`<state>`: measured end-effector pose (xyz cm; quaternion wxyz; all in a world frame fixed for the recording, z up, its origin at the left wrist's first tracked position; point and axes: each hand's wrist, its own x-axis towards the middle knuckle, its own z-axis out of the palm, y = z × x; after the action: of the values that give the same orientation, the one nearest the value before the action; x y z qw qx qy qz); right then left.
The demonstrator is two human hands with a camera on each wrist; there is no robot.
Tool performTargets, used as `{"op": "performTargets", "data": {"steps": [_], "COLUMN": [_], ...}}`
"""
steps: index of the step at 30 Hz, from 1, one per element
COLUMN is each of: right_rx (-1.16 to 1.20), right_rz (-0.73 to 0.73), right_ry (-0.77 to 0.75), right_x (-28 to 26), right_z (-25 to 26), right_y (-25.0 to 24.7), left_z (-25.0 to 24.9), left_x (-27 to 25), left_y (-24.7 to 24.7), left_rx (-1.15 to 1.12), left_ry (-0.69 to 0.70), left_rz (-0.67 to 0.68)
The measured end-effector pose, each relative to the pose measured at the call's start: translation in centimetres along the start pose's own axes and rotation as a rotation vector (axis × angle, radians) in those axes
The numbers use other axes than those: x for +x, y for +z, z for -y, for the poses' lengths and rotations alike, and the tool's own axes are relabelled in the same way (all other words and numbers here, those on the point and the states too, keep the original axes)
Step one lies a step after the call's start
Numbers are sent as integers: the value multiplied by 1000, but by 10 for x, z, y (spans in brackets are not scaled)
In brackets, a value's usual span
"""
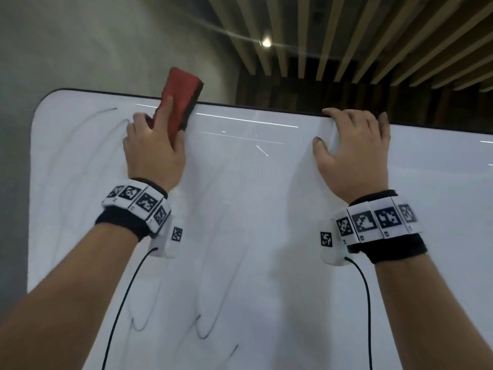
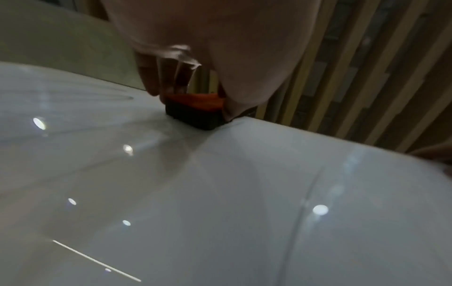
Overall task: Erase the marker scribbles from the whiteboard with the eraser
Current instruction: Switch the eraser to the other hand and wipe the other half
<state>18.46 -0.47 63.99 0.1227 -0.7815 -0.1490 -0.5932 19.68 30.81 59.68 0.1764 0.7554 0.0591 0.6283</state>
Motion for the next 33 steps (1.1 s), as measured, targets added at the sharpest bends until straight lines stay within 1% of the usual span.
{"op": "performTargets", "data": {"steps": [1, 2, 3, 5, 7, 8, 9, 10, 11, 12, 13, 14, 15, 16, 17, 18, 19, 21, 22, 23, 24, 25, 26, 28, 30, 31, 32, 33], "right_rx": [-13, -26, -35, -73, -123, -136, -140, -135, -134, -140, -156, -173, -183, -185, -183, -182, -183, -184, -184, -186, -188, -189, -189, -192, -198, -201, -202, -200], "right_rz": [-21, -40, -54, -58, -42, -34, -33, -40, -55, -67, -70, -64, -56, -48, -42, -41, -42, -41, -36, -26, -15, -7, 1, 17, 26, 31, 34, 36], "right_ry": [6, 19, 37, 82, 109, 112, 107, 94, 77, 60, 44, 37, 36, 36, 37, 37, 35, 32, 31, 30, 28, 26, 24, 16, 7, 4, 2, 1], "right_x": [-1, -2, -1, 2, 6, 6, 6, 5, 3, 0, -2, -3, -3, -3, -3, -3, -4, -4, -4, -5, -5, -5, -5, -6, -6, -7, -7, -7], "right_z": [1, 3, 8, 19, 29, 31, 31, 30, 27, 26, 24, 23, 23, 23, 23, 24, 24, 23, 22, 21, 21, 20, 19, 18, 17, 17, 16, 16], "right_y": [1, 3, 5, 8, 10, 11, 13, 13, 14, 14, 14, 13, 13, 13, 12, 12, 12, 13, 13, 13, 13, 12, 11, 10, 8, 8, 7, 6], "left_z": [3, 0, -4, -21, -29, -27, -20, -11, -3, 6, 16, 20, 18, 10, -2, -16, -29, -48, -51, -49, -45, -40, -34, -24, -22, -26, -32, -39], "left_x": [-3, -10, -20, -49, -76, -79, -73, -60, -44, -25, -7, 6, 12, 12, 5, -7, -23, -68, -87, -95, -91, -80, -66, -32, -6, 1, 3, 0], "left_y": [1, 3, 3, 8, 13, 14, 13, 12, 11, 9, 5, 3, 2, 3, 5, 6, 8, 13, 16, 17, 17, 16, 16, 13, 9, 8, 8, 9], "left_rx": [-24, -57, -85, -86, -52, -30, -7, 17, 16, 2, -16, -33, -31, -7, 6, 0, -13, -8, -1, 13, 23, 42, 61, 70, 51, 41, 36, 36], "left_ry": [-26, -18, 28, 229, 499, 599, 644, 607, 487, 304, 92, -101, -232, -280, -262, -183, -45, 305, 445, 529, 559, 527, 446, 200, -54, -148, -210, -236], "left_rz": [-2, -1, -5, -1, 60, 83, 88, 64, 27, -25, -55, -56, -49, -45, -45, -51, -52, -22, 8, 25, 26, 13, -9, -55, -54, -52, -52, -51]}}
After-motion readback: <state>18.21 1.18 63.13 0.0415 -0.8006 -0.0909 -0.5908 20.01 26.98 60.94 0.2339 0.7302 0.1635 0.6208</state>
